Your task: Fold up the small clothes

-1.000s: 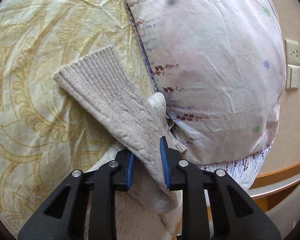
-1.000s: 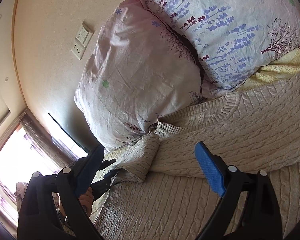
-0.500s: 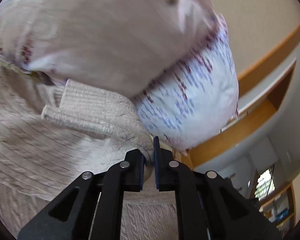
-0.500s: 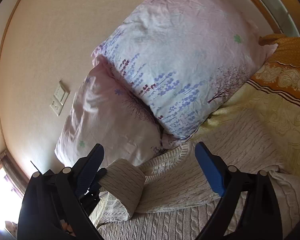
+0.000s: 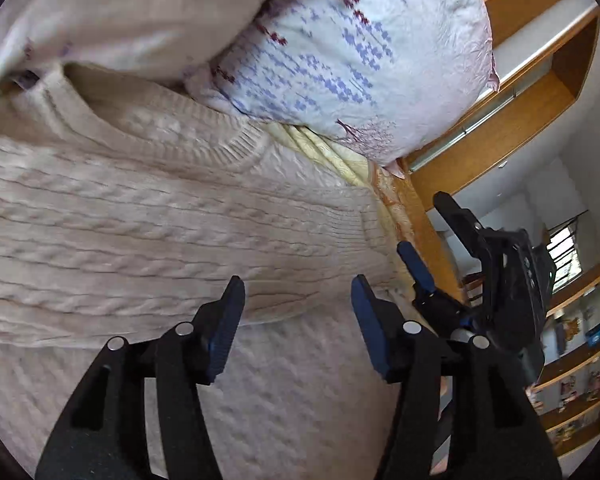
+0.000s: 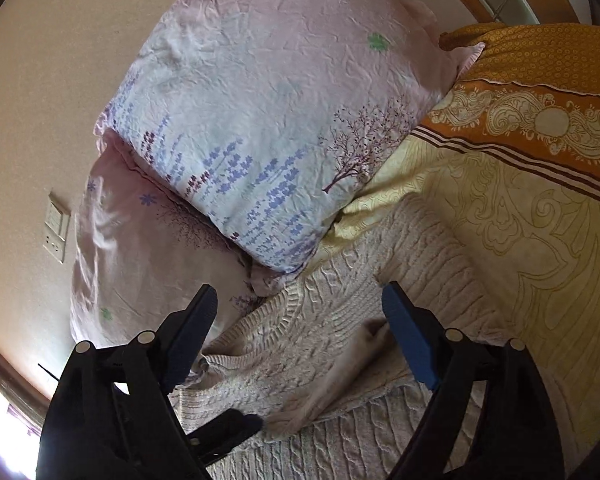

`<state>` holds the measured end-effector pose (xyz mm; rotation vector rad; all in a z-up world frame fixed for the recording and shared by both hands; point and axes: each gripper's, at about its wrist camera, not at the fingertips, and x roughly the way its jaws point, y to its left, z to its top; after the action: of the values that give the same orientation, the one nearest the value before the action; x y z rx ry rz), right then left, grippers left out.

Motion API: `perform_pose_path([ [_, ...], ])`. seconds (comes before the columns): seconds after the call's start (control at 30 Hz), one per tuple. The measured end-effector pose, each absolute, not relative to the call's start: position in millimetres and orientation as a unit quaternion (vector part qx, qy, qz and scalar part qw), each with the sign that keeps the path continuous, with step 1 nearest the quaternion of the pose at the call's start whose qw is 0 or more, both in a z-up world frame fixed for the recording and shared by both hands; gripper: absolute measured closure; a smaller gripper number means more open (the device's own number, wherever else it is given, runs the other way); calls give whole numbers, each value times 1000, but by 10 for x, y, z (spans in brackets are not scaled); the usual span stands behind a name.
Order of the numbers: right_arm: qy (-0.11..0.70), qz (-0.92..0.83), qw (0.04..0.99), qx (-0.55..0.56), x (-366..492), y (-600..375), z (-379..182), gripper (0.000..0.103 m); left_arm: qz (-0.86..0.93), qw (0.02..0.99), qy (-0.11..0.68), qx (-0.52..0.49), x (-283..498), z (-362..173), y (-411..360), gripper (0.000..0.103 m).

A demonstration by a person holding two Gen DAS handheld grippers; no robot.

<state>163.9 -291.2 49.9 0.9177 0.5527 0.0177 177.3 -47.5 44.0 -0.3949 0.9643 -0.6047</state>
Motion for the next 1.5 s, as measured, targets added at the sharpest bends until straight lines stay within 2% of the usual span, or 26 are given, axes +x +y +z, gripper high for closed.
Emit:
perform_pose_path([
  [0.07, 290, -6, 855, 431, 1674, -2924, 424, 35, -224, 866, 431, -120, 1599, 563, -174, 48],
  [0.13, 313, -21, 853, 418, 1701, -2920, 366, 38, -161, 893, 414, -67, 1438, 640, 152, 48],
  [0.2, 335, -31, 854, 398, 1742, -2887, 319, 41, -107, 908, 404, -31, 1305, 677, 492, 47],
  [0.27, 356, -34, 853, 380, 1787, -2843, 271, 49, -60, 911, 407, -10, 1213, 652, 810, 46],
  [0.3, 365, -35, 853, 371, 1807, -2818, 255, 52, -43, 910, 413, -9, 1195, 628, 905, 46],
  [0.37, 380, -35, 853, 356, 1837, -2774, 234, 69, -31, 903, 428, -23, 1122, 554, 1135, 46],
  [0.43, 392, -35, 854, 340, 1857, -2731, 223, 79, -32, 899, 437, -30, 1076, 479, 1245, 46],
  [0.57, 400, -29, 861, 314, 1882, -2662, 251, 92, -35, 898, 438, -21, 1086, 385, 1194, 46],
  [0.67, 395, -25, 870, 296, 1888, -2614, 290, 95, -21, 897, 442, -15, 1190, 304, 1089, 46],
  [1.1, 396, -38, 853, 339, 1902, -2762, 196, 94, 12, 896, 440, -63, 1332, 180, 1268, 46],
  [1.13, 401, -33, 847, 347, 1891, -2784, 223, 89, 9, 895, 441, -72, 1307, 184, 1295, 46],
  [1.2, 400, -26, 846, 351, 1795, -2838, 364, 62, -17, 891, 444, -92, 1218, 192, 1353, 45],
  [1.23, 389, -16, 853, 349, 1726, -2868, 457, 29, -37, 889, 445, -103, 1159, 198, 1371, 45],
  [1.27, 380, -3, 859, 343, 1646, -2904, 553, 13, -54, 886, 446, -112, 1093, 199, 1387, 45],
  [1.33, 378, 15, 866, 326, 1493, -2997, 694, 13, -82, 882, 446, -126, 955, 194, 1433, 45],
  [1.47, 427, 44, 844, 321, 1255, -3247, 645, 39, -127, 870, 443, -172, 697, 171, 1551, 45],
  [1.5, 444, 45, 837, 317, 1203, -3285, 587, 42, -137, 866, 443, -187, 641, 164, 1581, 45],
])
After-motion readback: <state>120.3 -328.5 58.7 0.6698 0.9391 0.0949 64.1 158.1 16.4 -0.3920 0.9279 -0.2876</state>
